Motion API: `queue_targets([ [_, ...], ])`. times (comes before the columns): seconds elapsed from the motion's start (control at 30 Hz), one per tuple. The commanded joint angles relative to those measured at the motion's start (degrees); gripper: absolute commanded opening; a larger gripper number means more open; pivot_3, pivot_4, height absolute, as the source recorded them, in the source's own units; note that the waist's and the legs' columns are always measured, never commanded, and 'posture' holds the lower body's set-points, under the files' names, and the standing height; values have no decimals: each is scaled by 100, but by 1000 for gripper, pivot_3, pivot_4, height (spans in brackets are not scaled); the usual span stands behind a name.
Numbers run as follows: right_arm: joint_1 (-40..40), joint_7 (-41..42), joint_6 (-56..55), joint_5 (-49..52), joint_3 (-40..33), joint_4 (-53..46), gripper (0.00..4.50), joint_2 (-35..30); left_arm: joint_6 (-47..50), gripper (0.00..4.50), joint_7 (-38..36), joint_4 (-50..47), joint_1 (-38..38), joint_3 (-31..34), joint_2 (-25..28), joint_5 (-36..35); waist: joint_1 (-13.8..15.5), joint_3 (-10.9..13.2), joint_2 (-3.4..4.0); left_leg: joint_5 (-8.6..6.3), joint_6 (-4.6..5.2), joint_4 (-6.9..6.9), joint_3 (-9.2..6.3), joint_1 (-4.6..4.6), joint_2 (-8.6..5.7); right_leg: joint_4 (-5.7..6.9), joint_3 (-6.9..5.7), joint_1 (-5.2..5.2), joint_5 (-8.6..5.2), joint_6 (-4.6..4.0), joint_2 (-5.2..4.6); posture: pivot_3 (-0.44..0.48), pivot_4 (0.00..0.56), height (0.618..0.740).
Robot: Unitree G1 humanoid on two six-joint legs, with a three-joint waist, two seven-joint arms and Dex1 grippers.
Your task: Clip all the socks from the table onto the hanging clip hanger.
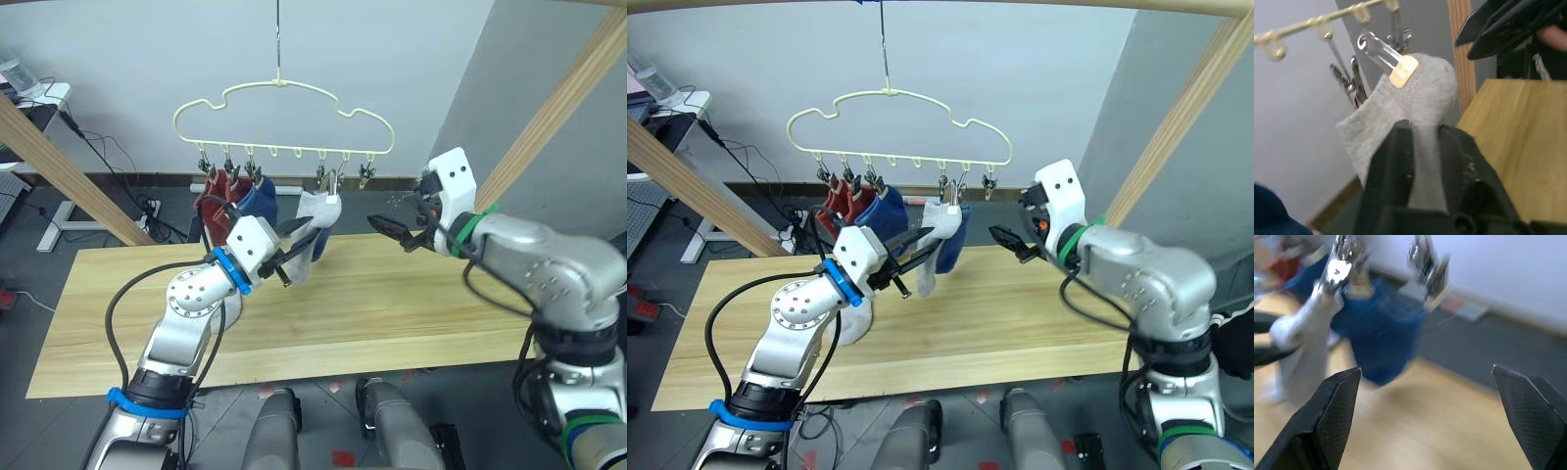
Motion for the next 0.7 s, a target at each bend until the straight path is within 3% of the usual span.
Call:
queue_targets([
  [0.03, 104, -607, -889, -1043, 432, -314, 4500, 259, 1415, 2269, -155, -1144, 74, 480, 305, -1359, -17, 3, -5, 0, 0, 0, -1, 0, 2, 3, 0, -2, 0, 0, 2, -27, 287, 740],
  [0.17, 214, -892, -1280, -1554, 508, -197, 4500, 743, 2661, 3407, -55, -1803, 27, 846, 614, -2441, -6, 3, -5, 1, -2, 4, 2, 3, 7, 6, 0, -2, 0, 0, 7, -24, 288, 740],
  [0.3, 258, -936, -1516, -1949, 577, -55, 4500, 1035, 3308, 4475, 58, -1987, -170, 1135, 850, -3020, 1, 3, -6, 1, -2, 4, 8, 3, 1, 2, -1, -2, 0, 0, 5, -24, 288, 740],
  [0.53, 52, -1122, -2220, -2622, 694, 678, 4500, 1681, 4074, 4475, 313, -1991, -686, 1500, 1182, -3702, 14, 4, -6, 1, -2, 2, 10, 5, -1, 2, -1, -2, 0, 0, 4, 18, 276, 740],
  [0.63, -34, -1223, -2545, -2884, 647, 946, 3896, 1904, 4168, 4500, 521, -2056, -754, 1521, 1154, -3757, 24, 4, -6, 1, -2, 2, 11, 3, -1, 0, -2, -3, 0, 0, 4, 26, 273, 740],
  [0.7, -79, -1243, -2655, -3025, 613, 1051, 3207, 1990, 4186, 4500, 591, -2117, -728, 1508, 1142, -3761, 35, 3, -6, 1, -2, 2, 12, 3, -2, -1, -1, -3, 0, -1, 2, 30, 271, 740],
])
